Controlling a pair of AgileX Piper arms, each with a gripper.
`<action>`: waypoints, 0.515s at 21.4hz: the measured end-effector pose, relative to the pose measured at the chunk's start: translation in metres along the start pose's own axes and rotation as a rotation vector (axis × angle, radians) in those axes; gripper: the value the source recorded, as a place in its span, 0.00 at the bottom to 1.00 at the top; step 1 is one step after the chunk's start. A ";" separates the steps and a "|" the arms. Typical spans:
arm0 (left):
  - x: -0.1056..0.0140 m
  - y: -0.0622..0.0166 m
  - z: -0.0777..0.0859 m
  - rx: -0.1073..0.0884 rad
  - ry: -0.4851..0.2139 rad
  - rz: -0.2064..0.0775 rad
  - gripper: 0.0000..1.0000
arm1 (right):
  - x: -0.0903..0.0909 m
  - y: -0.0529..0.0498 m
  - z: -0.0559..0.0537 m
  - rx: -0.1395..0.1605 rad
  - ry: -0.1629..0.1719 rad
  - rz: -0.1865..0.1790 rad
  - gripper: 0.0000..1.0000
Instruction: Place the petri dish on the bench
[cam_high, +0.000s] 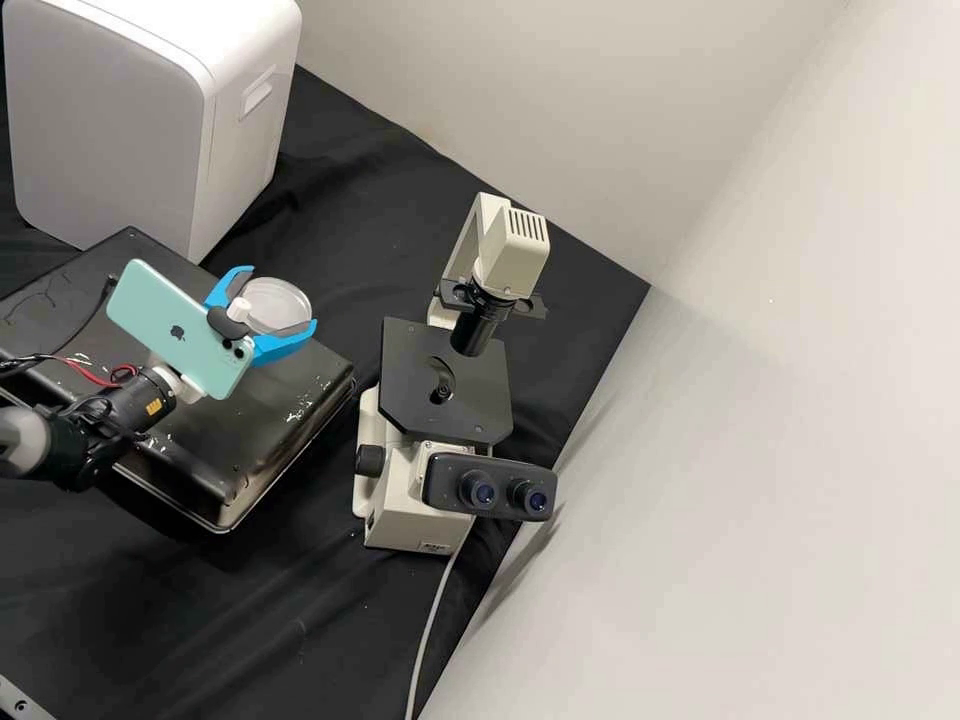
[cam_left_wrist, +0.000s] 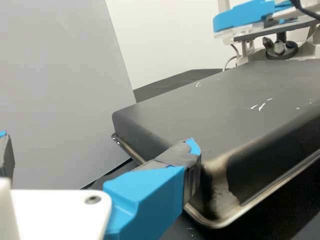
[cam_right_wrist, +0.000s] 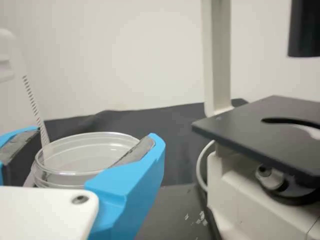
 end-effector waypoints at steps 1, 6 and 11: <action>0.000 0.0000 0.000 0.000 0.000 0.000 1.00 | -0.002 -0.003 0.000 -0.007 -0.002 -0.009 0.00; 0.000 0.0000 0.001 0.000 -0.004 0.000 1.00 | -0.007 -0.017 0.003 -0.026 0.000 -0.034 0.00; 0.000 0.0000 0.001 0.000 -0.004 0.000 1.00 | -0.008 -0.027 0.015 -0.031 -0.033 -0.062 0.00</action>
